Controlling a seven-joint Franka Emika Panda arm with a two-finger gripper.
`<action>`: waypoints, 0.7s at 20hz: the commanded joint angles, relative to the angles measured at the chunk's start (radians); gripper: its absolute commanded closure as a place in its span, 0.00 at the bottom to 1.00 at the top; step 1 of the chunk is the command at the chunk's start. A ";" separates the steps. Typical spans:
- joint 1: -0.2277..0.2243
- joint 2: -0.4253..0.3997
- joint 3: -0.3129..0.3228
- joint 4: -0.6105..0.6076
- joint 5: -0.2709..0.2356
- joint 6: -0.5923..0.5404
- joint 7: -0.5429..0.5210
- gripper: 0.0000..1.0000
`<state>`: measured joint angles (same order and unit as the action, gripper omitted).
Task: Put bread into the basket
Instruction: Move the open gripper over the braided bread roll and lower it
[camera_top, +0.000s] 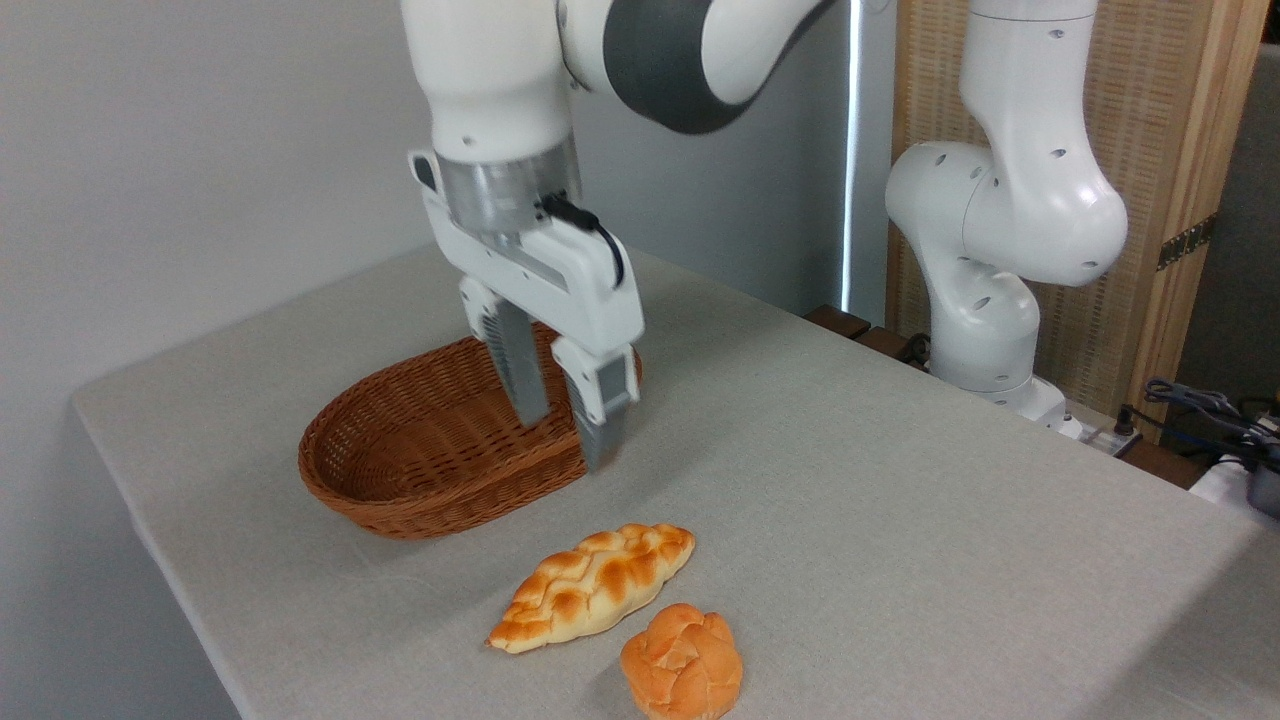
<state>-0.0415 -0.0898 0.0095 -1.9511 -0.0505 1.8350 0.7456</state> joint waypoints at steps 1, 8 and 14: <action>0.006 -0.033 0.004 -0.136 0.092 0.087 0.037 0.00; 0.020 -0.021 0.020 -0.258 0.101 0.257 0.038 0.00; 0.020 0.001 0.020 -0.269 0.100 0.316 0.038 0.00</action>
<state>-0.0194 -0.0889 0.0224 -2.2024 0.0395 2.1079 0.7687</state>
